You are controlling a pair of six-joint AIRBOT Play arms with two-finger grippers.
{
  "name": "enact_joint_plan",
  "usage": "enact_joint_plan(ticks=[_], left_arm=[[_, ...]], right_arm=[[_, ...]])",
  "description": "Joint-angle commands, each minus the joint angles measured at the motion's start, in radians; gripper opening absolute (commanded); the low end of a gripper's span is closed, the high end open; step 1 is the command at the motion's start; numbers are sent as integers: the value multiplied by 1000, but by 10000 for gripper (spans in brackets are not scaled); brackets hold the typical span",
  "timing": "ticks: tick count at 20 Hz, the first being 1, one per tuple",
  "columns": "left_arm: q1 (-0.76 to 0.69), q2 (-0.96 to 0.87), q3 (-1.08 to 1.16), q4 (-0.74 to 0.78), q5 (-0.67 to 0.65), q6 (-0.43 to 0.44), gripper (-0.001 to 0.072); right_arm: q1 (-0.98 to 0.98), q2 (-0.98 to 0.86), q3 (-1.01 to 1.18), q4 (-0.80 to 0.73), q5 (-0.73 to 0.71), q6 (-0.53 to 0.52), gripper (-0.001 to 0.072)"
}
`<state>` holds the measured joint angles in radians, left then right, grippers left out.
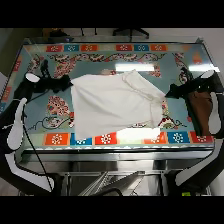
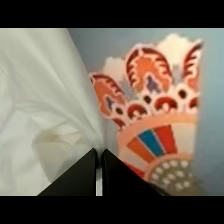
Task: Fold the shirts.
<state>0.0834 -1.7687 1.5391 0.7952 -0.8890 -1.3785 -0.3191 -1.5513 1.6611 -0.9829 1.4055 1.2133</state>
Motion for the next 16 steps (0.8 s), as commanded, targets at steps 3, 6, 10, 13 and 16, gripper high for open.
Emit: enact_joint_plan(ticks=[3,6,10,13,16], left_arm=[[21,-203,350,-2,-90,6,15],[21,-284,467,-5,-210,6,470],[72,-256,525,0,-378,-5,687],[170,-160,417,60,-518,-2,687],[241,-71,244,252,-610,5,687]], right_arm=[[51,267,-412,-28,-104,44,22],[52,311,-483,-27,-226,45,22],[38,319,-452,-28,-249,45,292],[-27,388,-427,-29,-208,54,528],[-71,468,-478,-27,-160,86,528]])
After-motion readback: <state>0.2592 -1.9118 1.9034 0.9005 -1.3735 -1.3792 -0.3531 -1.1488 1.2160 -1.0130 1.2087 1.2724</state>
